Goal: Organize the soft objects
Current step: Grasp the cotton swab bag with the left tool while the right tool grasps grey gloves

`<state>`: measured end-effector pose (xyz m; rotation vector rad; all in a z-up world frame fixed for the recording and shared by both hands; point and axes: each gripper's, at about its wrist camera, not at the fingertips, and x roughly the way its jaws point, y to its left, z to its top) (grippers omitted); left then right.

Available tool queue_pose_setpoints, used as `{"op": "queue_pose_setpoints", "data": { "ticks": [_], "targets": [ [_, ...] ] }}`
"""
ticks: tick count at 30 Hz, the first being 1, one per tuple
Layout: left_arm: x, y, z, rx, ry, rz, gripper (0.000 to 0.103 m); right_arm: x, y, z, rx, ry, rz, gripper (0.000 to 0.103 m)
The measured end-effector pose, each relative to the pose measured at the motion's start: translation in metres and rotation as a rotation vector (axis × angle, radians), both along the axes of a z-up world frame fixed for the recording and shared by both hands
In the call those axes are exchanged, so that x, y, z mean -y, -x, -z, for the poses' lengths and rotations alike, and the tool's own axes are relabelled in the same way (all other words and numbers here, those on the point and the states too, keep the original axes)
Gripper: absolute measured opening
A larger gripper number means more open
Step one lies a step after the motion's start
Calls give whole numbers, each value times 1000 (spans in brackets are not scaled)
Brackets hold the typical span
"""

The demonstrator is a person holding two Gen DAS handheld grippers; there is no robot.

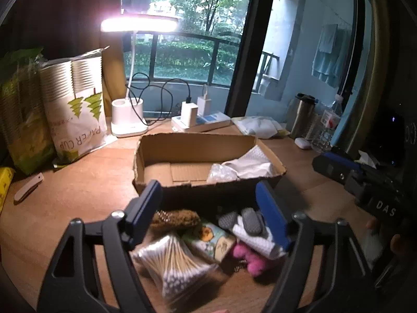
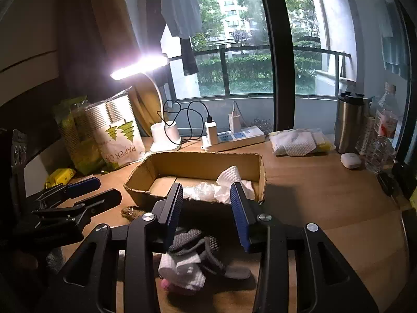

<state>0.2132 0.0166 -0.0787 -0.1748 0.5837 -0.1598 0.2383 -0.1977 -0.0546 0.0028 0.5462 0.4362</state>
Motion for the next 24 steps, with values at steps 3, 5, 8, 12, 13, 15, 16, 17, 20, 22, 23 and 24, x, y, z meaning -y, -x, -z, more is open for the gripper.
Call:
{"op": "queue_pose_setpoints", "data": {
  "ticks": [3,5,8,12,13,15,16,17,20,22,23,24],
  "targets": [
    [-4,11,1,4,9,-5,78,-1,10,0,4,7,0,41],
    [-6,16,4,-3,13,-7,79,-1,16,0,7,12,-1,41],
    [-8,22,12,-21,11,-12,79,-1,23,5,-3,14,1,42],
    [-11,28,24,-57,11,-23,79,-1,27,15,-24,20,1,42],
    [-12,30,27,-62,11,-28,79,-1,28,17,-31,22,0,42],
    [-14,32,32,-71,9,-35,79,-1,30,22,-41,24,-3,42],
    [-15,33,34,-77,9,-37,79,-1,30,23,-45,25,-4,42],
    [-16,33,37,-84,9,-40,79,-1,30,26,-53,28,-6,42],
    [-17,33,45,-104,7,-46,79,-2,28,34,-72,31,-8,43],
    [-19,32,51,-118,6,-49,79,-3,26,39,-84,32,-8,43],
    [-19,30,54,-125,5,-52,79,-4,25,42,-89,32,-10,43],
    [-20,29,55,-131,2,-55,79,-4,24,44,-95,34,-11,43]
  ]
}}
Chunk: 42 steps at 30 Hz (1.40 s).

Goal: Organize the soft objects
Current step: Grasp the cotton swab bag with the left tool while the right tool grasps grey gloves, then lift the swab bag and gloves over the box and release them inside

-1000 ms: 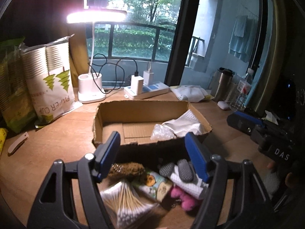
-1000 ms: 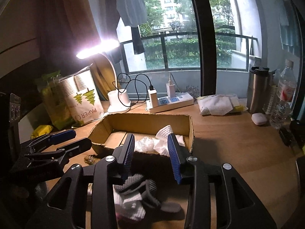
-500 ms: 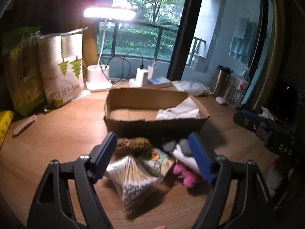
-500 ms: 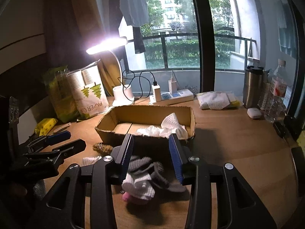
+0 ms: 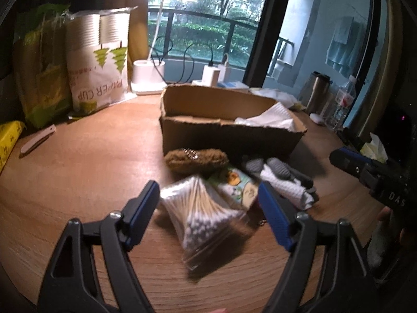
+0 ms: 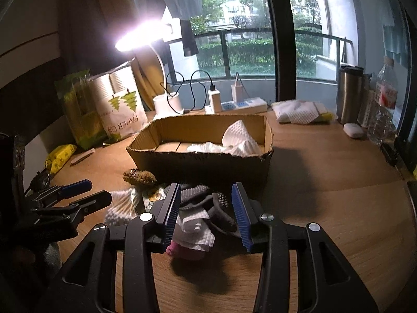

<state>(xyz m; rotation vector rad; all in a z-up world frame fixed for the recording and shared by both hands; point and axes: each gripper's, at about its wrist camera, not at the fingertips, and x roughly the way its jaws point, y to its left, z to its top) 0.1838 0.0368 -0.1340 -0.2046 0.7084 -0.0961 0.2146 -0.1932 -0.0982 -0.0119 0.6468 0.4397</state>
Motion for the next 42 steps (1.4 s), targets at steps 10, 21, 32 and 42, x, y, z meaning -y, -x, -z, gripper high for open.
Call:
{"op": "queue_pose_setpoints", "data": {
  "ticks": [10,21,32,42],
  "targets": [
    [-6,-23,23,-70,2,-19,79,-7,-25,15,-43,7,-10,44],
    [-5,-45,46,-154,-55,-39,79,-17,-59,39,-114,5,-31,47],
    [-5,-46,55,-192,-66,-42,79,-32,-86,68,-236,35,-45,52],
    [-1,-41,51,-177,-54,3,61,-27,-73,55,-163,39,-51,25]
  ]
}}
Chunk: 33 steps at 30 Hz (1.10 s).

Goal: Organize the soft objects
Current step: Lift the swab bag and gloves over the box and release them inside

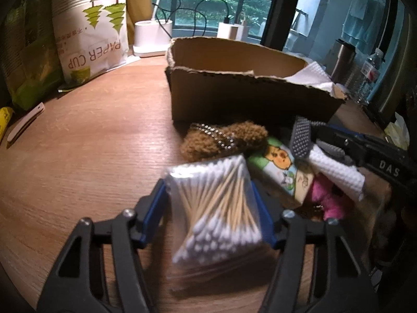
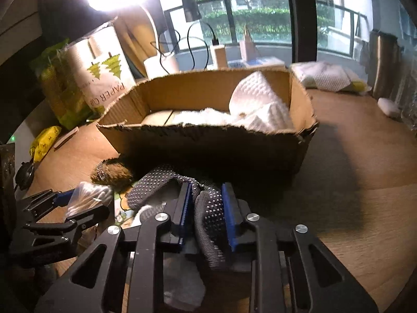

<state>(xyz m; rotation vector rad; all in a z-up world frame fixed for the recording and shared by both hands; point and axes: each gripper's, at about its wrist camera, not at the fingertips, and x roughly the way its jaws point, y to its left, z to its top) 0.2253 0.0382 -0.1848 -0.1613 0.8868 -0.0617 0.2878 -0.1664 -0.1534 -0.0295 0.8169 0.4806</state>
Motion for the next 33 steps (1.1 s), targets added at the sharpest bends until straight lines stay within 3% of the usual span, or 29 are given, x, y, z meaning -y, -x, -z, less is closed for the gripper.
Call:
{"op": "queue_pose_setpoints", "data": {
  "ticks": [14,33],
  "targets": [
    [5,20,-28,79,11,18,58,33,35,-53,143,-113,38,25],
    [4,34,-69,193,-1,32,58,31,57,-76,203,-111,13,25]
  ]
}}
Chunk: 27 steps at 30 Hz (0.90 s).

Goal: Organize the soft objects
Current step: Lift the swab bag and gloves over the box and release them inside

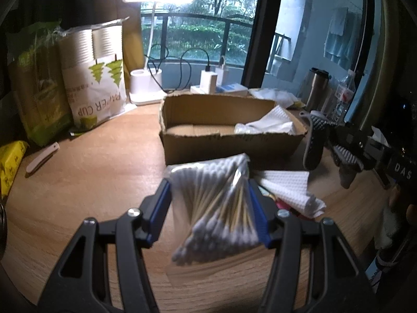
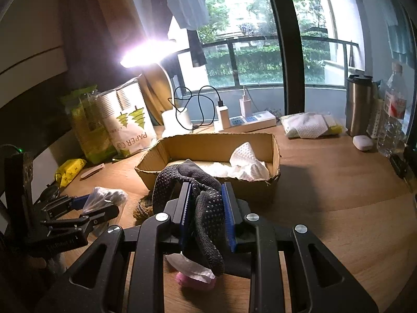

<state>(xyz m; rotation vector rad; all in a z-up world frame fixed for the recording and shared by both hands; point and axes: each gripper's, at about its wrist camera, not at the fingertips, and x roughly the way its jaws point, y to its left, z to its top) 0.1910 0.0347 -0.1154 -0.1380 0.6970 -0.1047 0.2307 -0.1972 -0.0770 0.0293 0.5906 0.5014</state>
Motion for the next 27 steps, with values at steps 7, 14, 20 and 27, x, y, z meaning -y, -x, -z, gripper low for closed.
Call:
{"op": "queue_pose_setpoints", "data": {
  "ticks": [7,14,20,27],
  "targets": [
    [-6,-7,-13,36,10,-3,58,-1,-5,-7,16,-2,-4,25],
    [-16,-21,-24,74,18,-24,58,-6,-16,-14,33,-6,-16,25],
    [-21,-33,-35,142,21,-32,58,-16,-31,-18,53,0,-33,25],
    [-25,-52,-42,176,23,-41,58,-30,-49,-21,72,-4,-51,25]
  ]
}}
